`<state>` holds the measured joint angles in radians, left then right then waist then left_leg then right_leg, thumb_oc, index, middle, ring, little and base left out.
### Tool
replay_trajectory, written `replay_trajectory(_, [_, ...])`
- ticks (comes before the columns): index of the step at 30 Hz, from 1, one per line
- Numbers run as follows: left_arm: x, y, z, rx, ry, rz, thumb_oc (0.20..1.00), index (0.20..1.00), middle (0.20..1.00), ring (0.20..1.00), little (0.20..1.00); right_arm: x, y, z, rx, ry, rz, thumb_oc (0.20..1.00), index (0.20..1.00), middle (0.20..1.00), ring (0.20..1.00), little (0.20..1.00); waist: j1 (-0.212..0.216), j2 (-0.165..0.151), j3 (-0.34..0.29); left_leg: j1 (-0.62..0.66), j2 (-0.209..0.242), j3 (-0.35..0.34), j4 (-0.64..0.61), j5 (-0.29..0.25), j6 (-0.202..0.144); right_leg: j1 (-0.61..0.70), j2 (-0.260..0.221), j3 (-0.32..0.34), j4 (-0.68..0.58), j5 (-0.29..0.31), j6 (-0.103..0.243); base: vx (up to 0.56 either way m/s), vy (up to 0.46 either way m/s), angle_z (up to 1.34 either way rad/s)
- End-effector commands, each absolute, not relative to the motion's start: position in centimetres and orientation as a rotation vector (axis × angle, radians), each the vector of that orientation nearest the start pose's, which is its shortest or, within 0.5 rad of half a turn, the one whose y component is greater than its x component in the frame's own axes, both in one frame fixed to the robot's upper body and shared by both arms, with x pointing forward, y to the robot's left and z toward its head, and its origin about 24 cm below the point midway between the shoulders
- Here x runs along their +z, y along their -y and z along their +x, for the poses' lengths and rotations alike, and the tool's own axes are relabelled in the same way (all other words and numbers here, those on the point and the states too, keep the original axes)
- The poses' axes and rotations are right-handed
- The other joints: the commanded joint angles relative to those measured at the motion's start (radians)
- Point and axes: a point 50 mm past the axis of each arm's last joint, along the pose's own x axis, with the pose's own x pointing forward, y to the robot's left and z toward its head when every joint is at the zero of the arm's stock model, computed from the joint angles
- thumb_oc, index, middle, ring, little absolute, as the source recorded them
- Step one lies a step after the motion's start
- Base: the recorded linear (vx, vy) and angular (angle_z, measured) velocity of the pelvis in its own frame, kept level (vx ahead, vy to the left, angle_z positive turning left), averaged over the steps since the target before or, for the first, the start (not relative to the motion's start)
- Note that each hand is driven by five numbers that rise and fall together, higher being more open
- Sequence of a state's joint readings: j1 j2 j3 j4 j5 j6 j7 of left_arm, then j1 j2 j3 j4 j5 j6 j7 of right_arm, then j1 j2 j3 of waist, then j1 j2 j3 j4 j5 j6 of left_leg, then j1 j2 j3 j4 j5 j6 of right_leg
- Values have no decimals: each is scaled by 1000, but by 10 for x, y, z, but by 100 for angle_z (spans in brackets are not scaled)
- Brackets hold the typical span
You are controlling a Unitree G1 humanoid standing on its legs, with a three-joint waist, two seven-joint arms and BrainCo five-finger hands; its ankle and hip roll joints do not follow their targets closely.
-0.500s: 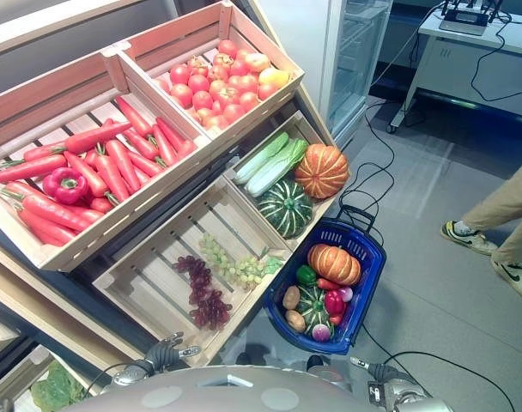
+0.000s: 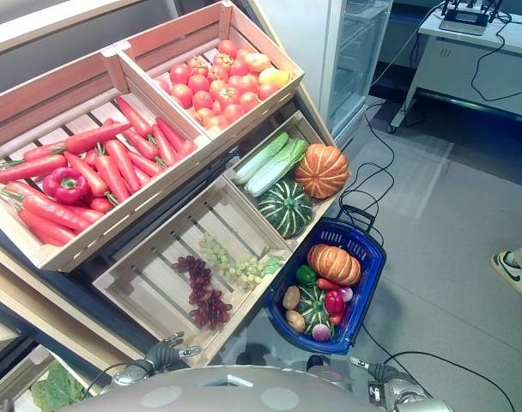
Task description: Pick up fruits and vegetables into the basket
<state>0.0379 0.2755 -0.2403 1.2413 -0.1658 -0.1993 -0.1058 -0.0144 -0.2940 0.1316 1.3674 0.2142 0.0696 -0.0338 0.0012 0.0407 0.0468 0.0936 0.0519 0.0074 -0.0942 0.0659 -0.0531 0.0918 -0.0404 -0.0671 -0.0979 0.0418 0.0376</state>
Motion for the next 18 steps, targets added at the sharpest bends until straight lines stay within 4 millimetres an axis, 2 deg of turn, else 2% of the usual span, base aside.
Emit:
replay_trajectory(1, [-151,-237,113,-46,-1033,193,1000,1000,1000,1000,1000,-159,263,75,-278,-1382,-171,1000,1000,1000,1000,1000,21,-35,33,24,-15,7,7,-108,-3,16,-53,-23,11,-28,86,0,0,0])
replay_trajectory(11, [-145,-234,125,-33,-945,110,1000,1000,1000,1000,1000,-159,265,73,-288,-1386,-164,1000,1000,1000,1000,1000,20,-32,42,16,-14,7,7,-105,-3,9,-52,-18,11,-25,88,0,0,0])
replay_trajectory(18, [-138,-223,142,-42,-832,19,1000,1000,1000,1000,1000,-158,266,74,-308,-1380,-164,1000,1000,1000,1000,1000,24,-23,76,-42,-12,1,7,-83,-5,-46,-54,-18,11,-6,91,-9,-2,0])
